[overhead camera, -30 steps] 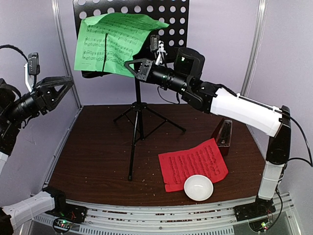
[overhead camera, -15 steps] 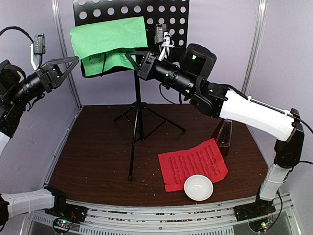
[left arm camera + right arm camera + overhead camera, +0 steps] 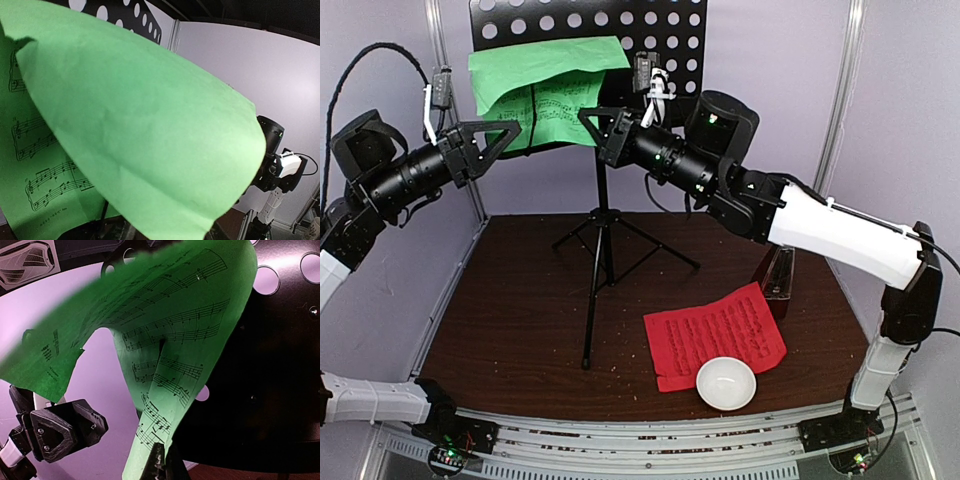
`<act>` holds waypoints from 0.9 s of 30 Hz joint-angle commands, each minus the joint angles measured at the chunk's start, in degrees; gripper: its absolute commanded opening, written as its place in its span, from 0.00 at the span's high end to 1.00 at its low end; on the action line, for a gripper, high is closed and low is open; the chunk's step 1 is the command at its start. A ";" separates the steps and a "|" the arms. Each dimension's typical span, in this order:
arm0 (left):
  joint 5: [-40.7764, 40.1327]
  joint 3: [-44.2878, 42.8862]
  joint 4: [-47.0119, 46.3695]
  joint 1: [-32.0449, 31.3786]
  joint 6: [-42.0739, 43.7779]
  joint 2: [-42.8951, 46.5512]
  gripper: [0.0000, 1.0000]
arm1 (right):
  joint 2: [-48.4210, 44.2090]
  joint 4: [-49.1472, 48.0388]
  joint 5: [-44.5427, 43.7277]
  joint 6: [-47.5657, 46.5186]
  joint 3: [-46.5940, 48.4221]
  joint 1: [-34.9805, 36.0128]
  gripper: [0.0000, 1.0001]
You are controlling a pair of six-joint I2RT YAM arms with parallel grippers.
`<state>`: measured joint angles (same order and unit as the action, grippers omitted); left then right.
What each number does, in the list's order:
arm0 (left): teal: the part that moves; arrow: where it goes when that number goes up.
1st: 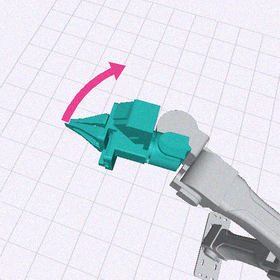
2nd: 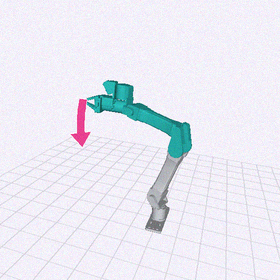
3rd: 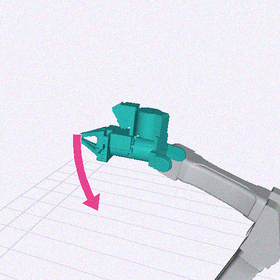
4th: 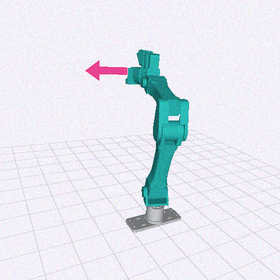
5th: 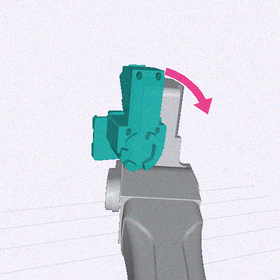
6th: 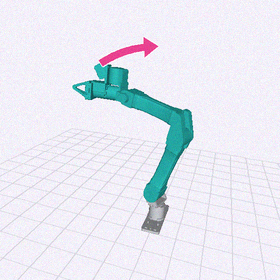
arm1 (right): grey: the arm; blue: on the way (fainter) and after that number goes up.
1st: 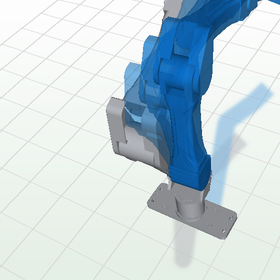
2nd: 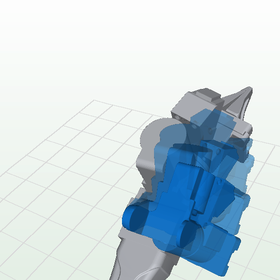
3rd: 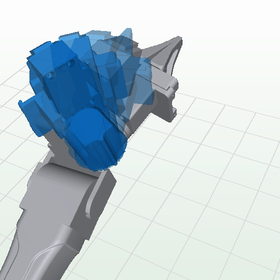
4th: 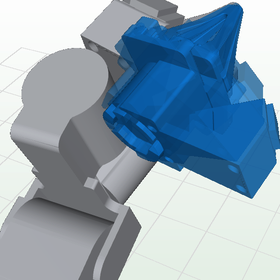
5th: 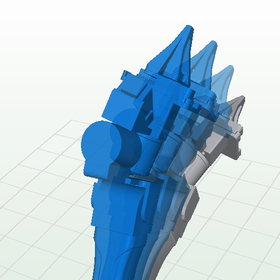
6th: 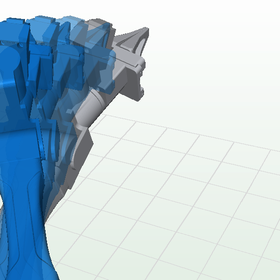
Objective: Pack up the instrument practice props
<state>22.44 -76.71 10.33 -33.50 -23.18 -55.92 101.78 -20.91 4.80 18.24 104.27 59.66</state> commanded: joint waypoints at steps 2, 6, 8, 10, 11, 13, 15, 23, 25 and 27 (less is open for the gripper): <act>-7.70 -1.69 0.83 -0.35 4.21 -1.53 0.61 | -1.66 -0.33 -0.76 -0.66 0.67 0.24 1.00; -8.29 -3.62 -0.92 -0.42 3.50 -3.63 0.61 | -1.67 -0.45 -0.84 -0.66 0.52 0.21 1.00; -8.61 -4.29 -2.30 -0.36 2.64 -4.39 0.60 | -1.76 -0.45 -0.84 -0.60 0.50 0.22 1.00; -8.81 -5.22 -3.34 -0.40 1.83 -5.27 0.59 | -1.75 -0.53 -0.77 -0.50 0.50 0.20 1.00; -8.89 -5.81 -3.64 -0.41 1.43 -6.07 0.58 | -1.76 -0.54 -0.76 -0.48 0.50 0.24 1.00; -9.21 -7.17 -3.63 -0.36 0.78 -7.48 0.56 | -1.80 -0.54 -0.67 -0.45 0.50 0.21 1.00; -9.60 -9.07 -2.89 -0.40 0.39 -9.18 0.55 | -1.93 -0.54 -0.63 -0.40 0.37 0.20 1.00; -13.70 -11.10 -1.93 -0.38 0.06 -11.74 0.55 | -2.71 -1.33 -0.49 -0.46 -0.73 0.20 1.00; -13.73 -11.10 -2.39 -0.35 -0.02 -11.96 0.55 | -2.74 -1.37 -0.34 -0.48 -0.78 0.26 1.00; -12.72 -11.09 -3.43 -0.38 -0.38 -12.46 0.55 | -2.69 -1.33 -0.32 -0.49 -0.73 0.23 1.00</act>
<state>10.28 -86.08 10.46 -33.61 -22.65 -68.05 101.60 -20.93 4.69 18.17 103.85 59.66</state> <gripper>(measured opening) 0.450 0.009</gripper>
